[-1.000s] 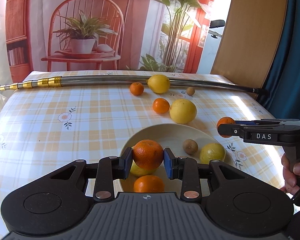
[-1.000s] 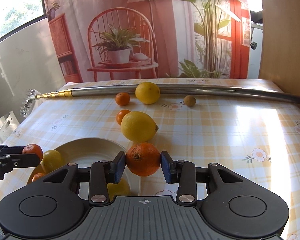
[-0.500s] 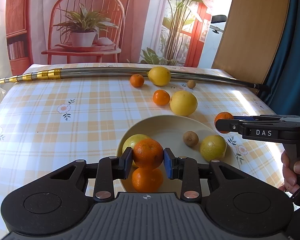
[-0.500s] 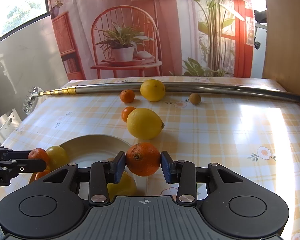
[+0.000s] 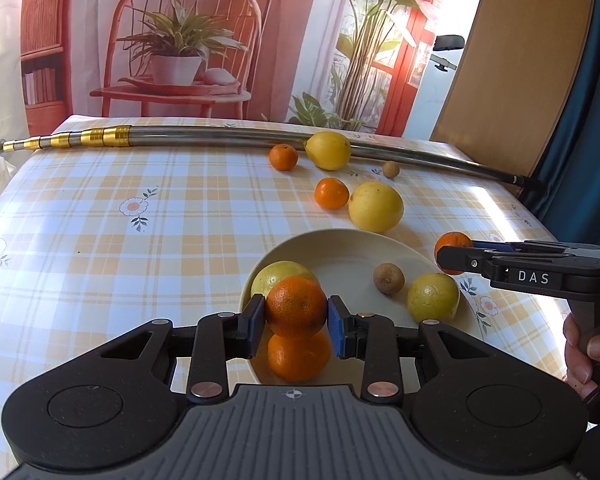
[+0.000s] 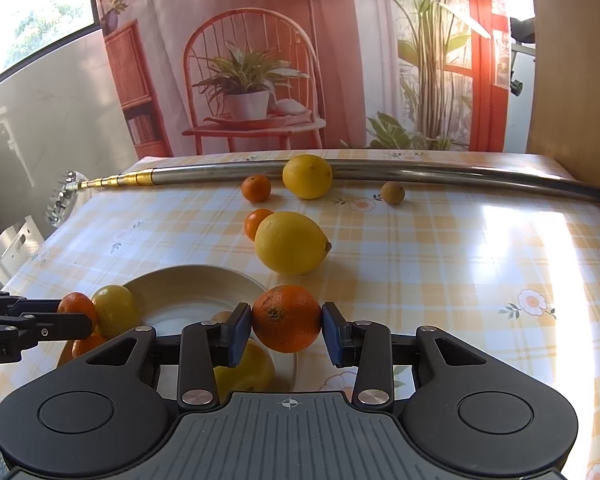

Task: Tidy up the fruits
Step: 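Carry both held oranges over the white plate with both tools, then lower both oranges into the white plate and open both tools, then close the left tool on an orange while the right tool moves toward a brown kiwi, then close the right tool on the small brown kiwi while the left tool holds the orange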

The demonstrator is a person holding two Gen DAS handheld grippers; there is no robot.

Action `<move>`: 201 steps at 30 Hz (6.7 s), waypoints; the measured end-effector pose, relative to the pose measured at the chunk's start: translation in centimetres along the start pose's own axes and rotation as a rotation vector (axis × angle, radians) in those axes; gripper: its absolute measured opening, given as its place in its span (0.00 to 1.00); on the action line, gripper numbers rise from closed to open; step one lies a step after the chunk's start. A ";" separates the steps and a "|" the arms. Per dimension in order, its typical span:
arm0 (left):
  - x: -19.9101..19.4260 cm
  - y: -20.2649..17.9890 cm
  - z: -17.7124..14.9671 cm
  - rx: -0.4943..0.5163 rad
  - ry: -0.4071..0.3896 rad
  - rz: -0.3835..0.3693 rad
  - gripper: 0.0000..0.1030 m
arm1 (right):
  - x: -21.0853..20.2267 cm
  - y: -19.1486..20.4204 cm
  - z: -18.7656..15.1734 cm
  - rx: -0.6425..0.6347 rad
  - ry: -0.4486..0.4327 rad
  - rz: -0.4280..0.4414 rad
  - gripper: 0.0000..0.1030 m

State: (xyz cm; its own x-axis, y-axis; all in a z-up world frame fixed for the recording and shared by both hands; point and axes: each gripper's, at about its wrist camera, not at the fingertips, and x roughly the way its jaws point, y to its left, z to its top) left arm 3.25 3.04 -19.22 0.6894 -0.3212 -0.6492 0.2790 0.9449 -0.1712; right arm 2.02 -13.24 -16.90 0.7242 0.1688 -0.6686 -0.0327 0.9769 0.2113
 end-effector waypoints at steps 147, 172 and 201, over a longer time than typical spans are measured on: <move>19.1 1.1 14.0 0.096 0.018 0.004 0.49 | 8.5 -7.6 6.3 0.125 -0.024 -0.074 0.36; 18.9 1.2 12.7 0.186 0.046 0.023 0.36 | 12.0 -10.8 6.5 0.078 -0.159 -0.076 0.38; 17.1 2.6 11.5 0.159 0.036 0.060 0.37 | 17.7 -10.6 8.9 0.031 -0.049 -0.101 0.25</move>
State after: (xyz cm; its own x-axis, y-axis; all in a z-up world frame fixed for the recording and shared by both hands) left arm 23.44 -0.66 -22.25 0.6844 -0.2598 -0.6813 0.3427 0.9393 -0.0140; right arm 21.29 -21.74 -24.66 0.7554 0.0624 -0.6523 0.0632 0.9839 0.1673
